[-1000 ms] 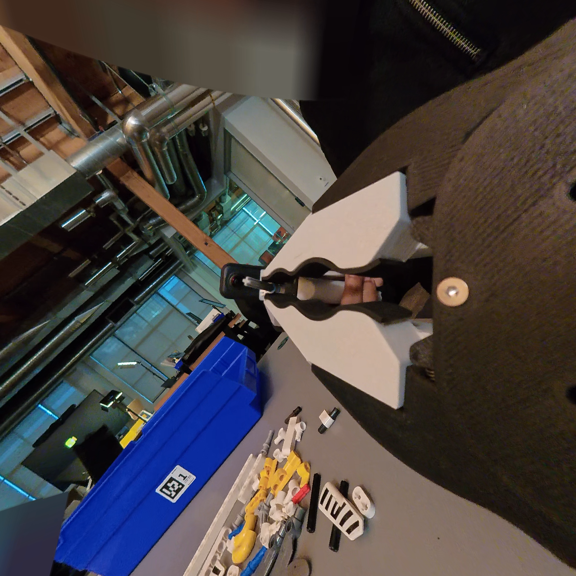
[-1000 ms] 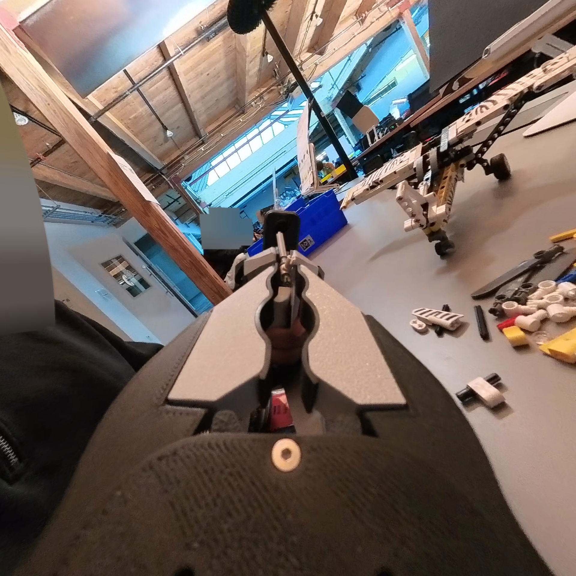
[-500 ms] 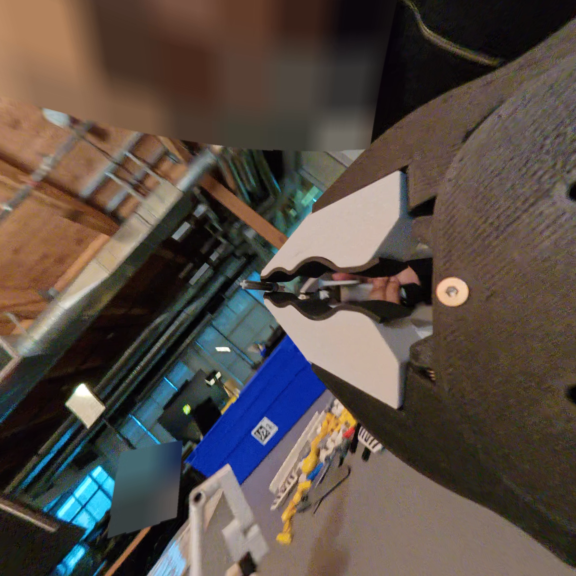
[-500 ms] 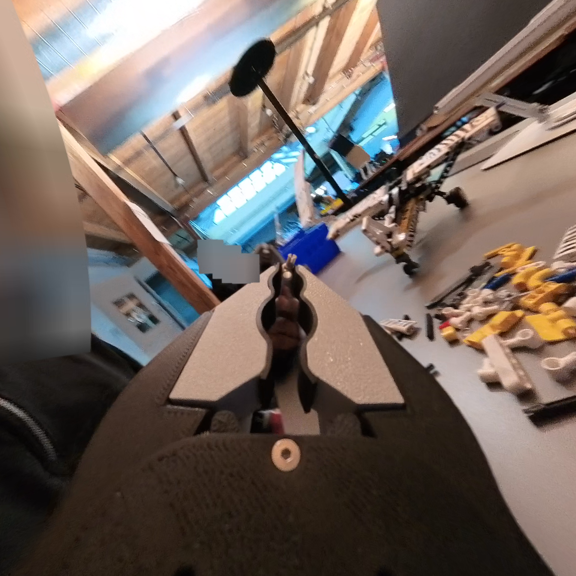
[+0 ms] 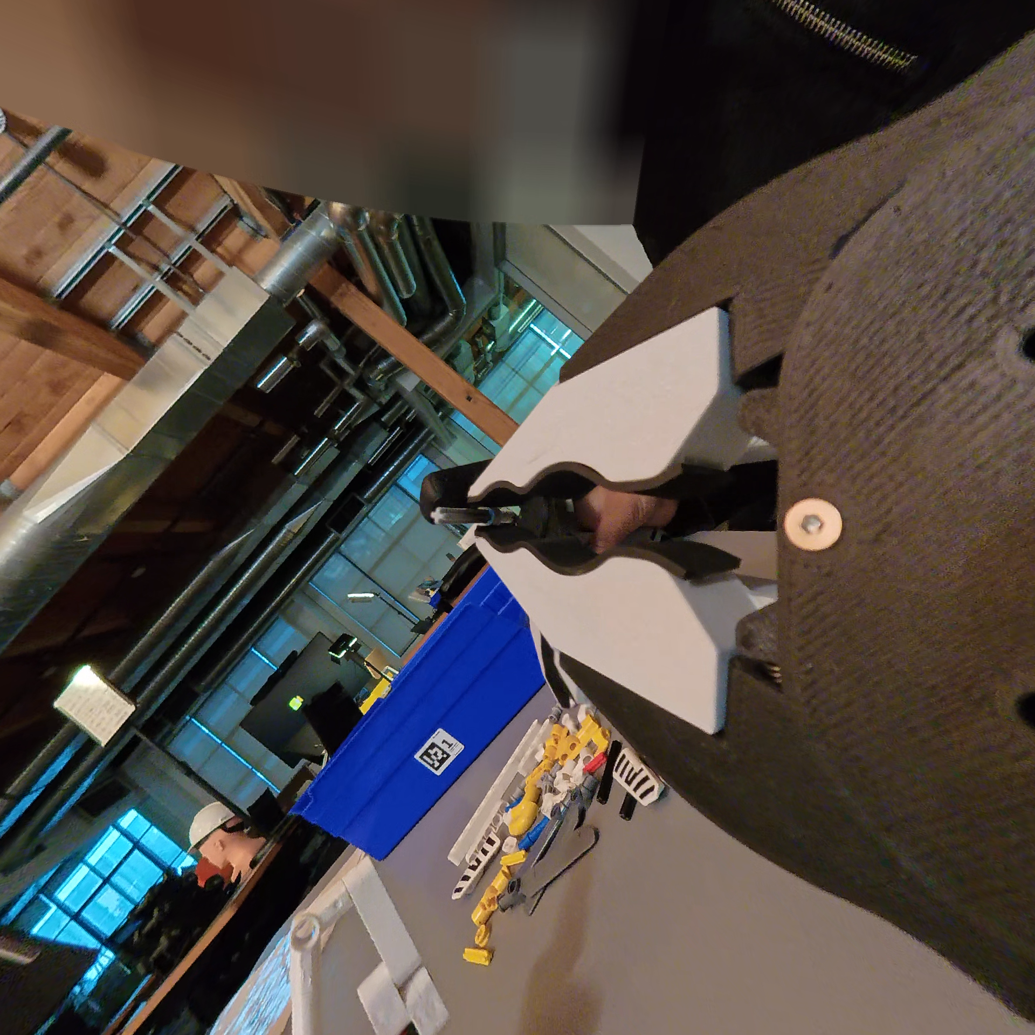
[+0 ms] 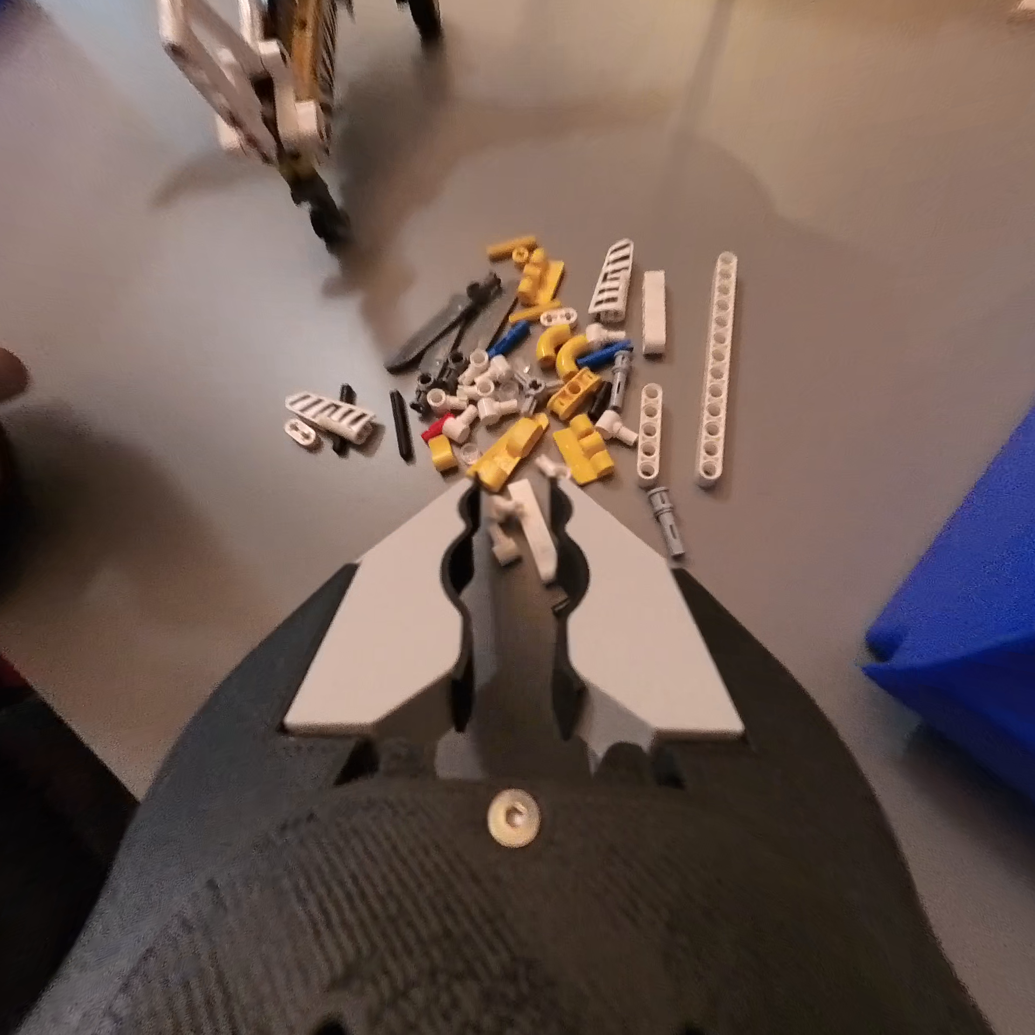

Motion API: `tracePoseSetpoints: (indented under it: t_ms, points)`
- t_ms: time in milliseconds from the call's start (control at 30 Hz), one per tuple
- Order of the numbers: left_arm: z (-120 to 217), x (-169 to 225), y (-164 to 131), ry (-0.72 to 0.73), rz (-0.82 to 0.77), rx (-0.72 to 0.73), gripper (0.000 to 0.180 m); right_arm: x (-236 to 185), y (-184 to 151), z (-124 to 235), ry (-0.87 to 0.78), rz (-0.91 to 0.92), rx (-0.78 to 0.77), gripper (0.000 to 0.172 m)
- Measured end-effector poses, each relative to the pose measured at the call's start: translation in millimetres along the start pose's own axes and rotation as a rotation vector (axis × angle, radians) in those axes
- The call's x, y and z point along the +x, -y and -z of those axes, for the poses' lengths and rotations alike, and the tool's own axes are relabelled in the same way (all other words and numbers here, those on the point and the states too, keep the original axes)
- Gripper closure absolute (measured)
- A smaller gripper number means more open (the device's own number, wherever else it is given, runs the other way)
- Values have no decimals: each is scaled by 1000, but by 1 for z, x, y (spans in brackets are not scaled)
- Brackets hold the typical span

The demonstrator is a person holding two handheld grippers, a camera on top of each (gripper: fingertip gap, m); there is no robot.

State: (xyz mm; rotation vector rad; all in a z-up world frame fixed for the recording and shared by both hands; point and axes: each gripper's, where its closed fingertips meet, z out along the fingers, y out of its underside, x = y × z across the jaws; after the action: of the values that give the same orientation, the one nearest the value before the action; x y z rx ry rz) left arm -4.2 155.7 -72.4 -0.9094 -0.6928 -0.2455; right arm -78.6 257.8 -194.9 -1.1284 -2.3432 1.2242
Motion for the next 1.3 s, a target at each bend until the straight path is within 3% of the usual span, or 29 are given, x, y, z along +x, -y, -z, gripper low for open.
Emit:
tracePoseSetpoints:
  t_ms: [67, 100, 267, 367, 633, 767, 833, 967, 1200, 1300]
  points:
    - [0, -2, 1, 6, 18, 3, 179, 0, -2, -3, -21, 32, -23, 122]
    - [0, -3, 1, 6, 24, 4, 179, -3, 2, -1, -20, 51, 5, 120]
    - [-3, -5, -5, 4, 53, -35, 178, -76, 53, 41, 272, 165, 408, 127]
    - [-8, -4, -17, -14, 92, -106, 178, -112, 63, 58, 370, 252, 543, 133]
    - [-13, 6, -35, -57, 85, -203, 177, -131, 61, 60, 300, 405, 588, 168]
    - [-13, 8, -34, -70, 96, -205, 178, -130, 61, 61, 285, 424, 588, 169]
    - [-11, 3, -27, -38, 94, -151, 167, -129, 61, 64, 288, 414, 602, 170]
    - [-4, 1, -12, -52, 141, -57, 168, -128, 60, 65, 304, 401, 600, 170]
    - [-7, 4, -20, -52, 110, -105, 180, -129, 57, 62, 310, 403, 590, 169]
    - [-8, 5, -23, -54, 113, -127, 180, -131, 59, 65, 342, 377, 617, 158]
